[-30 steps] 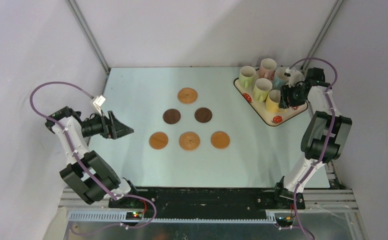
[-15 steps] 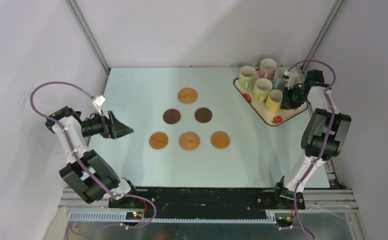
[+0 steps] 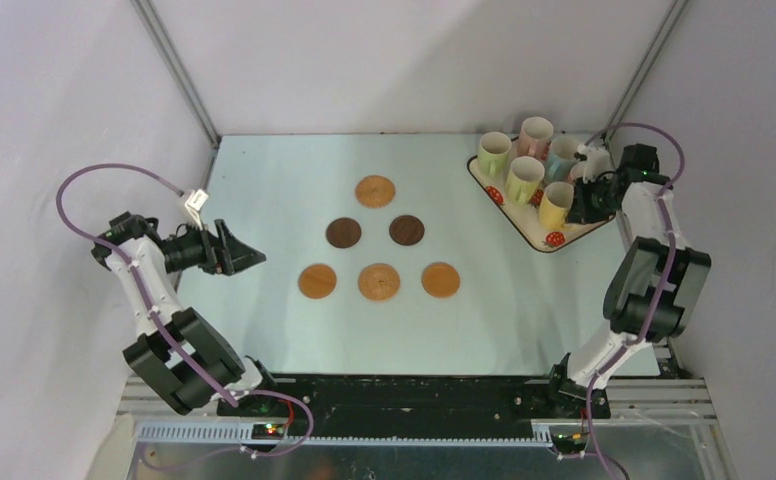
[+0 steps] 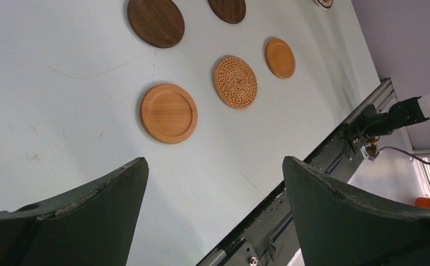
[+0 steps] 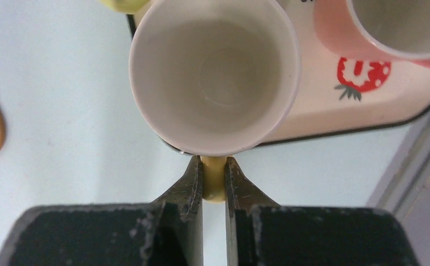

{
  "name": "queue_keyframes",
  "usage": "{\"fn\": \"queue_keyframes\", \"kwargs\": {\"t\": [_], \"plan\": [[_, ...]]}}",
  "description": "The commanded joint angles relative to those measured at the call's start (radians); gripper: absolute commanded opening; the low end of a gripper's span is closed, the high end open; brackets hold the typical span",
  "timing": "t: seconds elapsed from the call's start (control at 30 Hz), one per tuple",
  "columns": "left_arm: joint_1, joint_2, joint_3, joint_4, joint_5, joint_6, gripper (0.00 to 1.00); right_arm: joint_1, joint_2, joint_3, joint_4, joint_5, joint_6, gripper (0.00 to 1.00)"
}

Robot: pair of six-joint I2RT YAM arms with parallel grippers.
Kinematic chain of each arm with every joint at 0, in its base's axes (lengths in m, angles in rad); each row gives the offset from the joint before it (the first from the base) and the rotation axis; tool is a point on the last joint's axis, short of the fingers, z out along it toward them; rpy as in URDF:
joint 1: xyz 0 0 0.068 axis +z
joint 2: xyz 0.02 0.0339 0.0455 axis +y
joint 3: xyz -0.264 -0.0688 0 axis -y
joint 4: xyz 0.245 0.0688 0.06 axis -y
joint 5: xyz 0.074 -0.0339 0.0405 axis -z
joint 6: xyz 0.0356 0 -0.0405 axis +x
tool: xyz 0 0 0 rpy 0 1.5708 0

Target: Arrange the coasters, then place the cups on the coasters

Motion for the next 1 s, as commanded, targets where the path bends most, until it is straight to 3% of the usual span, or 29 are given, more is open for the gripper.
{"fn": "queue_keyframes", "kwargs": {"t": [0.0,0.17,0.27,0.4,0.53,0.7,0.87,0.97], "plan": [[0.009,-0.012,0.009,-0.004,0.018,0.012,0.98,-0.006,-0.235,0.019,-0.025,-0.049,0.063,0.0],[0.008,-0.012,0.02,-0.039,0.021,0.034,0.98,0.052,-0.387,0.022,-0.068,0.018,0.095,0.0],[0.009,-0.03,0.011,-0.011,0.014,0.018,0.98,0.176,-0.472,0.046,-0.083,0.093,0.11,0.0],[0.009,-0.06,-0.016,0.046,-0.014,-0.009,0.98,0.371,-0.467,0.163,-0.069,0.175,0.193,0.0],[0.011,-0.109,-0.067,0.161,-0.075,-0.077,0.98,0.52,-0.343,0.365,-0.019,0.204,0.302,0.0],[0.013,-0.166,-0.144,0.309,-0.138,-0.155,0.98,0.656,-0.039,0.662,-0.031,0.202,0.359,0.0],[0.013,-0.119,-0.156,0.246,-0.103,-0.035,0.98,0.733,0.287,1.049,-0.073,0.21,0.382,0.0],[0.013,-0.089,-0.137,0.16,-0.079,0.041,0.98,0.778,0.38,1.122,-0.014,0.218,0.385,0.0]]}}
